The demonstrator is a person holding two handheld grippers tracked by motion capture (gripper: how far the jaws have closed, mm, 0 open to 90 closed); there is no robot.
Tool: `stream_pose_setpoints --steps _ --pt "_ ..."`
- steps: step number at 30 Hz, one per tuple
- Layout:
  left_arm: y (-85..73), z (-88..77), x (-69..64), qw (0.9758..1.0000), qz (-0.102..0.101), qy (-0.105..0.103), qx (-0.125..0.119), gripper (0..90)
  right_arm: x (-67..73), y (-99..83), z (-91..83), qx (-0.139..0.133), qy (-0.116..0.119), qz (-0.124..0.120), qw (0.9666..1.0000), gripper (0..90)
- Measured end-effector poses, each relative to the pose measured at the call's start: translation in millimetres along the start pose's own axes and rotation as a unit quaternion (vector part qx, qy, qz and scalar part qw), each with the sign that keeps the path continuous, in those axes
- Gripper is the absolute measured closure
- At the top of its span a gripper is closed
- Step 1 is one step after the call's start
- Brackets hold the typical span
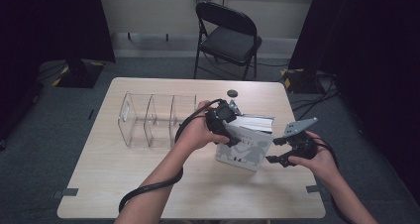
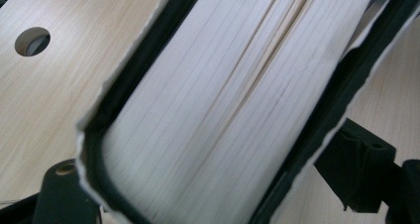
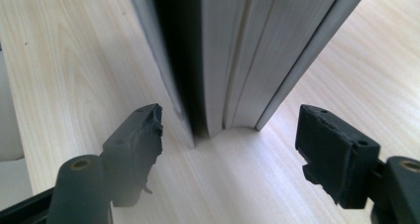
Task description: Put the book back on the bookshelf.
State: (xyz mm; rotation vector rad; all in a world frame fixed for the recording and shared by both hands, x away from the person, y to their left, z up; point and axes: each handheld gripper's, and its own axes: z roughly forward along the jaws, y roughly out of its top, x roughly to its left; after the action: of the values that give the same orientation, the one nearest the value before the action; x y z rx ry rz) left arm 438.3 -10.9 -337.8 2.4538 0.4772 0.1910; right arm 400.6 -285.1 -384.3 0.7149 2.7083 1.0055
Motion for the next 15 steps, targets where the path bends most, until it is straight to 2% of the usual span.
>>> stream_pose_setpoints --steps 5,9,11,14,15 --pt "0.8 -1.9 -4.0 1.0000 0.005 -0.002 0.004 24.4 -2.2 3.4 -2.0 -0.002 -0.009 0.003 1.0000 26.1" --pt "0.2 -6.0 -8.3 0.9999 0.005 -0.008 0.011 32.6 -3.4 5.3 -3.6 -0.005 -0.011 0.005 0.9999 26.5" --pt "0.2 -7.8 -10.8 0.9998 0.004 -0.010 0.014 34.4 -3.8 6.6 -5.0 -0.005 -0.021 0.007 0.9997 28.0" --pt "1.5 -10.2 -14.3 0.9996 0.012 -0.011 0.024 38.9 -6.7 7.4 -6.2 -0.014 -0.021 0.011 0.9996 28.1" --pt "2.1 -10.0 -15.9 0.9996 0.008 -0.012 0.023 39.8 -7.6 7.6 -6.5 -0.015 -0.021 0.011 0.9996 28.1"
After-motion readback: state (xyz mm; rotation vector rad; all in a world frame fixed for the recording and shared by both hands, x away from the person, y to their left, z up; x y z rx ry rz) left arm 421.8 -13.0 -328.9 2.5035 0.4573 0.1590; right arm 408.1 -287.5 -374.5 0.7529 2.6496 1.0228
